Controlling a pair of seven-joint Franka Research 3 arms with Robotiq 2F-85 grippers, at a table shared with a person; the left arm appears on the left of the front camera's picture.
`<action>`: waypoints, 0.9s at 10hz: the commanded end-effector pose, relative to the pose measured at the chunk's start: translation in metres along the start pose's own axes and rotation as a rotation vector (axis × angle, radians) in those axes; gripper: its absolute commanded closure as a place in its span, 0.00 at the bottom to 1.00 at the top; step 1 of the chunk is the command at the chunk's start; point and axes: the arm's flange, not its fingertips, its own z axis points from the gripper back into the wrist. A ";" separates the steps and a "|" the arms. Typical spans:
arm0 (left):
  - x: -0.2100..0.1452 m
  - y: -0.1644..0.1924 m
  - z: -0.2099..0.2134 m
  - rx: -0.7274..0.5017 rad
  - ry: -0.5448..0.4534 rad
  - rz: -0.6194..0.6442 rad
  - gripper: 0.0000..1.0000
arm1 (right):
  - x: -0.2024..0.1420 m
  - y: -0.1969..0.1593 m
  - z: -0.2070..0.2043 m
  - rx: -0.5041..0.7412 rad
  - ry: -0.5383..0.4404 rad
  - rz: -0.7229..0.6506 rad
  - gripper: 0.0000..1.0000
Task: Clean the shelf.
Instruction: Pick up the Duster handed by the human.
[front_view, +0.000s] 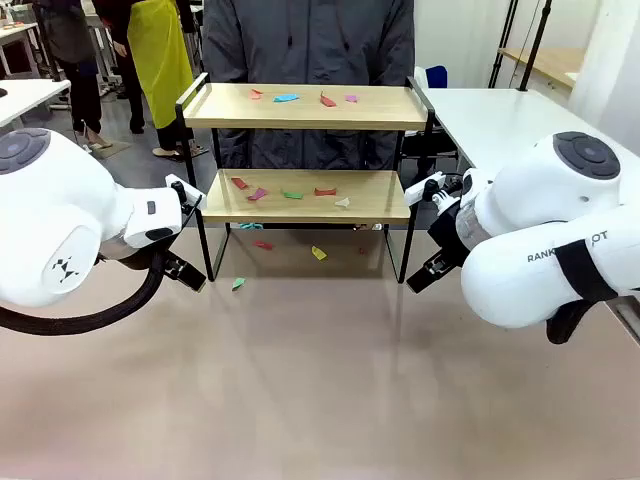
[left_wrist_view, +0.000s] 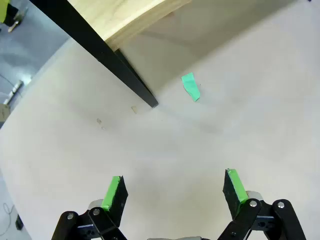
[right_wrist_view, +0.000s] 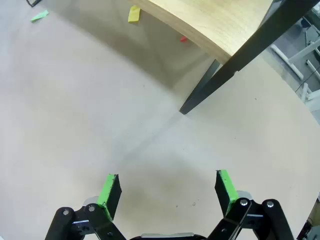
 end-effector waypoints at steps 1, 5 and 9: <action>0.000 0.000 0.000 0.000 0.000 0.000 0.00 | 0.000 0.000 0.000 0.000 0.000 0.000 0.00; 0.000 0.000 0.000 0.000 0.000 0.000 0.00 | 0.000 0.000 0.000 0.000 0.000 0.000 0.00; 0.000 0.000 0.000 0.000 0.000 0.000 0.00 | 0.000 0.000 0.000 0.000 0.000 0.001 0.00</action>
